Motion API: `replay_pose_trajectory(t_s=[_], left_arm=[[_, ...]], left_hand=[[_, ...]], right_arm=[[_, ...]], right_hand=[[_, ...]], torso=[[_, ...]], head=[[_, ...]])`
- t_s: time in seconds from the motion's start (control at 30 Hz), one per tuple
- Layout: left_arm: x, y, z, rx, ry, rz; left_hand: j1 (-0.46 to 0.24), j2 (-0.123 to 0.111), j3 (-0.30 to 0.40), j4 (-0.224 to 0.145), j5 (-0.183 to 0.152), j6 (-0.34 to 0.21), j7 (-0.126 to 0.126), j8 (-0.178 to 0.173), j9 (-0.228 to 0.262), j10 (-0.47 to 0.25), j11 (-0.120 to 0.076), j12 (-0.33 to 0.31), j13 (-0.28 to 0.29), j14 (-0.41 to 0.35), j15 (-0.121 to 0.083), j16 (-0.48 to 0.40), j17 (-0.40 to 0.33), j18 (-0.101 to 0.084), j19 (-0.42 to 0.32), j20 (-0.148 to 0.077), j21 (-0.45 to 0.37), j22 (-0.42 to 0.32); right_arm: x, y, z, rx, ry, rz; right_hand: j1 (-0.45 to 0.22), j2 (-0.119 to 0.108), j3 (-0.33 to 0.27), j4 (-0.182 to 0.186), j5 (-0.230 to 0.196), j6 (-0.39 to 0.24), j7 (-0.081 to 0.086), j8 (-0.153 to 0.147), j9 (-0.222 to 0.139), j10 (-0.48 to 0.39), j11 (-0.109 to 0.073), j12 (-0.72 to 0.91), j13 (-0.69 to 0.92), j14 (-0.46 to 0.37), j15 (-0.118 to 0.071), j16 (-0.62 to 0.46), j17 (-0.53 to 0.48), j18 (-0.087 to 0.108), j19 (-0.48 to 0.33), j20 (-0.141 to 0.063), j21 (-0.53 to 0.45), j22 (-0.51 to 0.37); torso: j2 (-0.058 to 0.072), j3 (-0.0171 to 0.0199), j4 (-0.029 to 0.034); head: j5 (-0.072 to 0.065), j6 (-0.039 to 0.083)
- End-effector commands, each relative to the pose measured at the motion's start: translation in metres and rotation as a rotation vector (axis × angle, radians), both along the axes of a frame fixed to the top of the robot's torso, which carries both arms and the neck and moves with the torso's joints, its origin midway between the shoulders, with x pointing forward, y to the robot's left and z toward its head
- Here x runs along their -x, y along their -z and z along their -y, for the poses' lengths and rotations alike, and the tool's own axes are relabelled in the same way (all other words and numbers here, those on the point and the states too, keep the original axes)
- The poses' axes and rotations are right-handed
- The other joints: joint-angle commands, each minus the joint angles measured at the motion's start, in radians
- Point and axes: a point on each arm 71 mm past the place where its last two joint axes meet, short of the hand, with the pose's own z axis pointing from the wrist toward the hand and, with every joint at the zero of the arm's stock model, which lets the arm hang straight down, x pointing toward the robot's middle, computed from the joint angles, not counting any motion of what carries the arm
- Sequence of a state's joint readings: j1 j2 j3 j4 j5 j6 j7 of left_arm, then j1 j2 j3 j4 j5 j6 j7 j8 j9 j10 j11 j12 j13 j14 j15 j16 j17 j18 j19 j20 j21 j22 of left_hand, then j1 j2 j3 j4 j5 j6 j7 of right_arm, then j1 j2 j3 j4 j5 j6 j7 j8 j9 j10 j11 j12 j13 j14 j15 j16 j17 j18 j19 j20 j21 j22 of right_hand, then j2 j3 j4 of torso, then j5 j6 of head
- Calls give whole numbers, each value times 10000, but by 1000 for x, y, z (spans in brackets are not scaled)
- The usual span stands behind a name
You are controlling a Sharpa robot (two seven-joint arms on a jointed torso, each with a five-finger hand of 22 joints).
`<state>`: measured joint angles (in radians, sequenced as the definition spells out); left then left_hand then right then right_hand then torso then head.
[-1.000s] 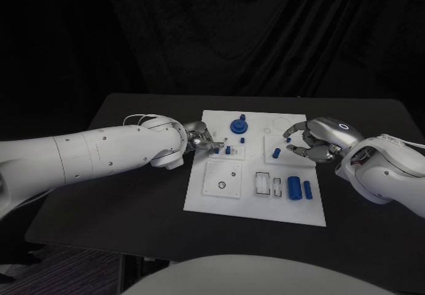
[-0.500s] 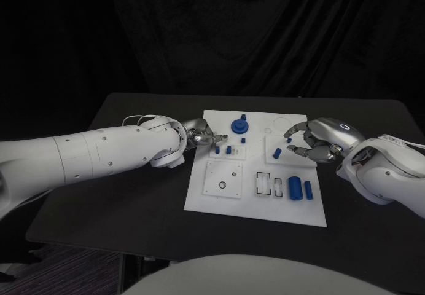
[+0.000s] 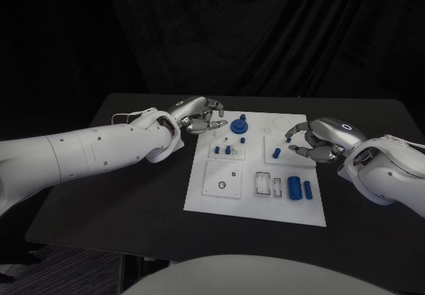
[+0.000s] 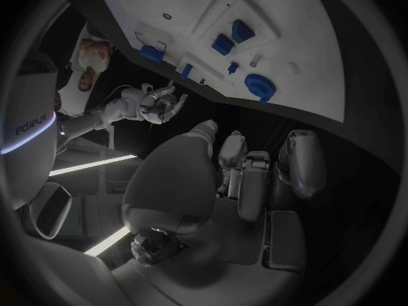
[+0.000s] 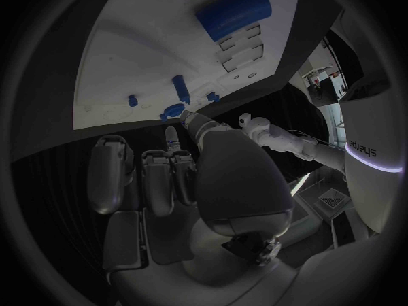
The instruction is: Assemble the parts on the task board
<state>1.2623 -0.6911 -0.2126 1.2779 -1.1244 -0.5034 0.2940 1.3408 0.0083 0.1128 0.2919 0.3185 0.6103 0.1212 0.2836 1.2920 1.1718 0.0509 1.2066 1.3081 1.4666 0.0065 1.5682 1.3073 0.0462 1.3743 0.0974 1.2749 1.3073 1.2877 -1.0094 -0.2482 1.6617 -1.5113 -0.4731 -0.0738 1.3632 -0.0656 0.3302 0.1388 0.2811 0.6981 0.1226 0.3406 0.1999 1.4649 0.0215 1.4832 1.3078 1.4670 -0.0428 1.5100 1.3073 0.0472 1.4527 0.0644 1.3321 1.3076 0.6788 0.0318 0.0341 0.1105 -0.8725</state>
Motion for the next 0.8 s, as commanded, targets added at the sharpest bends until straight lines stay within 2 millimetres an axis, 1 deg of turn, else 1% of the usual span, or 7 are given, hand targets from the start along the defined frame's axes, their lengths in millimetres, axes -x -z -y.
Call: replay_pose_trajectory(t_s=[0.03, 0.1, 0.27, 0.3, 0.47, 0.7, 0.8], left_arm=[[8, -4, 10, -405, 1931, 1239], [7, -1, 12, -910, 2292, 1246], [4, 6, 22, -2379, 3093, 1556], [3, 7, 24, -2578, 3184, 1626], [-3, 11, 40, -3224, 3388, 1721], [-6, 13, 60, -3785, 3400, 1780], [-6, 11, 67, -4133, 3349, 2098]], left_hand=[[1425, -88, 778, -345, 119, -692, -1, -73, -201, -4030, 268, -3364, -250, -181, 268, -521, 2062, 432, -1799, 155, -1923, 1233], [2413, -376, 2013, -608, -381, -1044, 269, -141, -755, -5885, 597, -4992, -1162, -1916, 571, -1221, 1384, 465, -3143, 259, -2691, 1016], [2883, -914, 3645, -1340, -535, -944, 63, -742, -3036, -6036, 335, -6696, -3344, -1061, 346, -895, 1384, 474, -2316, 147, -739, 1280], [2830, -1087, 4111, -1483, -826, -149, -30, -1292, -4389, -5835, 138, -7428, -4454, -852, 255, -875, 1324, 476, -1667, 148, -127, 1408], [2460, -1427, 3891, -1682, -1571, 463, -203, -2223, -6293, -5881, 62, -8631, -6440, -453, 41, -861, 1136, 291, -594, 136, 431, 1569], [2133, -1412, 2997, -1688, -1744, 948, -289, -2196, -7860, -5218, 192, -8869, -7926, 197, -76, -552, 1458, 124, 280, 21, 814, 1720], [1910, -1479, 2530, -1581, -1805, 1103, -692, -2179, -8263, -5019, 167, -8757, -8247, 335, -123, -465, 1559, 97, 466, -15, 865, 1746]], right_arm=[[1, -1, 1, -158, 122, 145], [1, -2, 1, -183, 114, 175], [1, -2, 0, -219, 78, 214], [1, -2, 0, -222, 71, 218], [1, -2, -1, -235, 40, 231], [1, -2, -2, -250, 11, 235], [1, -3, -2, -268, 6, 248]], right_hand=[[16, 51, 42, -2, 24, 84, 12, -46, -21, 39, 8, -25, 1337, 750, 10, -45, 1803, 106, -42, 43, -47, 1863], [16, 51, 42, -2, 24, 84, 12, -46, -21, 39, 8, -25, 1337, 750, 10, -45, 1803, 106, -42, 43, -47, 1863], [15, 46, 41, -5, 24, 85, 11, -46, -23, 37, 7, -27, 1335, 751, 10, -43, 1806, 106, -42, 43, -46, 1863], [16, 40, 41, -9, 23, 86, 11, -46, -25, 41, 7, -24, 1339, 754, 10, -35, 1816, 102, -34, 43, -31, 1868], [16, 40, 41, -9, 23, 86, 11, -46, -25, 41, 7, -24, 1339, 754, 10, -35, 1816, 102, -34, 43, -31, 1868], [16, 40, 41, -9, 23, 86, 11, -46, -25, 41, 7, -24, 1339, 754, 10, -35, 1816, 102, -34, 43, -31, 1868], [16, 40, 41, -9, 23, 86, 11, -46, -25, 41, 7, -24, 1339, 754, 10, -35, 1816, 102, -34, 43, -31, 1868]], torso=[[8, -4, -3], [9, -8, -2], [21, -11, 6], [20, -15, 10], [27, -20, 17], [41, -28, -34], [59, -23, -57]], head=[[25, -2], [30, -2], [-10, -2], [-20, -2], [-98, -2], [-112, -2], [-110, -2]])
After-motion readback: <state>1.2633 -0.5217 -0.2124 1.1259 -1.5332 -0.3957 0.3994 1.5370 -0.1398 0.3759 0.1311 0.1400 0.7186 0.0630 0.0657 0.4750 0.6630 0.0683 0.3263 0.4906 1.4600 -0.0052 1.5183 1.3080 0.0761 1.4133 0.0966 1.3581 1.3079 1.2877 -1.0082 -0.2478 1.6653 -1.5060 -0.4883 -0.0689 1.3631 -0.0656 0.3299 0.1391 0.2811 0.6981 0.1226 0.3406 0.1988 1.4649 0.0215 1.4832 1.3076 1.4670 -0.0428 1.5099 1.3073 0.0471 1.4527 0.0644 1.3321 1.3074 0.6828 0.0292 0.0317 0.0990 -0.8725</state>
